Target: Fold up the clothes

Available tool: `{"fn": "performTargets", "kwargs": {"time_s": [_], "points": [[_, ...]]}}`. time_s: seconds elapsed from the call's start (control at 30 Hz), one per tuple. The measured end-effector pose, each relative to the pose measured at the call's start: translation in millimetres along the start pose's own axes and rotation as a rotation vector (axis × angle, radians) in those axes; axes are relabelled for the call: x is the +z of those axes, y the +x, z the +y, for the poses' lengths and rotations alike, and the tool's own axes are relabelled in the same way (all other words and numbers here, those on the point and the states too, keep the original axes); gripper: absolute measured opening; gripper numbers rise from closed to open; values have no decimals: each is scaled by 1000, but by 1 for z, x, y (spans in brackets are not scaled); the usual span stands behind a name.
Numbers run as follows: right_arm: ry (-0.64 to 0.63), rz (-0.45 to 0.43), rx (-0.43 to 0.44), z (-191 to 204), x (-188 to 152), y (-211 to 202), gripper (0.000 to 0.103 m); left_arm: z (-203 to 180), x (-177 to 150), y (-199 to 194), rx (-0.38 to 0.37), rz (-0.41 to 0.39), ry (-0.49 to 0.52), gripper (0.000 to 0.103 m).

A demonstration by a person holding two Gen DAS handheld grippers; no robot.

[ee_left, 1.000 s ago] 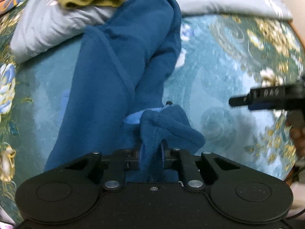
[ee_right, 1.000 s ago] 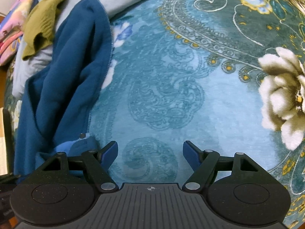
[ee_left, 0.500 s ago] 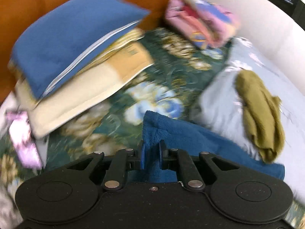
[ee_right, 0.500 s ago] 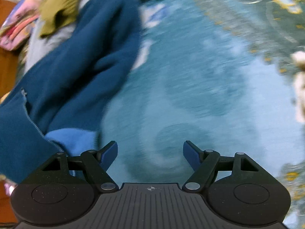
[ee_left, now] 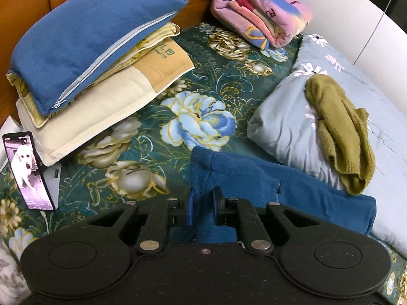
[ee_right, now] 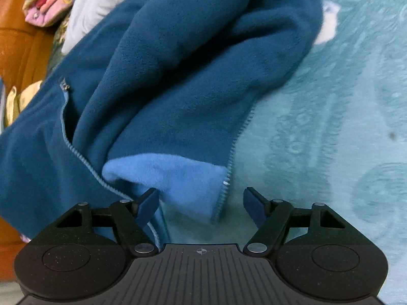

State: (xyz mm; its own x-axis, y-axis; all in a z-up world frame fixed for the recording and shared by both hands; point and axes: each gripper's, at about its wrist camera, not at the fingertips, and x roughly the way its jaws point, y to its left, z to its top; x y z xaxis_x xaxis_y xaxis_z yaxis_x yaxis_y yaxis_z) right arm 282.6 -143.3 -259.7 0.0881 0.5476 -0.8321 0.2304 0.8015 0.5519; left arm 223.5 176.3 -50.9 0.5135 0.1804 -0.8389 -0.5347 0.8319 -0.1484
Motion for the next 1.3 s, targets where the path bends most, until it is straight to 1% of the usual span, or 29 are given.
{"fn": "performTargets", "kwargs": {"time_s": [0.07,0.1,0.13,0.17,0.2,0.33,0.43,0.5,0.57,0.67,0.73,0.83,0.9,1.0,1.07,1.13,1.23,1.3], "points": [[26,9,35,2,1,4,63,3,-1,-1,-3,5,-9,12],[41,13,52,3,2,6,54,4,-2,-2,-5,7,-13,12],[60,14,71,4,2,6,43,5,-2,-3,-6,8,-18,12],[80,10,78,3,2,5,19,5,-2,-3,-8,9,-23,12],[96,4,75,3,2,3,7,5,-2,-4,-10,10,-26,12],[160,-42,87,-8,8,-21,5,-3,0,-9,-29,13,-30,12],[157,-132,62,-23,20,-62,5,-13,0,-16,-62,20,-34,12],[126,-205,19,-33,31,-95,5,-20,-2,-26,-118,34,-51,12],[85,-284,-42,-43,47,-129,5,-27,-5,-37,-184,51,-67,12],[30,-400,-137,-65,74,-185,4,-38,-17,-56,-282,104,-95,11],[-9,-449,-196,-79,90,-210,4,-45,-28,-63,-315,133,-94,11],[-50,-504,-268,-98,109,-241,4,-54,-45,-66,-313,164,-106,11],[-78,-537,-302,-104,117,-254,4,-58,-55,-61,-291,183,-113,11],[-127,-585,-336,-109,124,-268,4,-63,-72,-49,-241,215,-104,11],[-166,-606,-368,-106,129,-268,5,-64,-84,-38,-199,246,-110,11],[-200,-568,-387,-103,136,-255,5,-62,-94,-24,-163,277,-128,11],[-171,-514,-365,-108,133,-240,8,-62,-105,-10,-117,302,-133,12],[-145,-513,-333,-116,120,-239,30,-61,-109,-5,-103,304,-133,12]]}}
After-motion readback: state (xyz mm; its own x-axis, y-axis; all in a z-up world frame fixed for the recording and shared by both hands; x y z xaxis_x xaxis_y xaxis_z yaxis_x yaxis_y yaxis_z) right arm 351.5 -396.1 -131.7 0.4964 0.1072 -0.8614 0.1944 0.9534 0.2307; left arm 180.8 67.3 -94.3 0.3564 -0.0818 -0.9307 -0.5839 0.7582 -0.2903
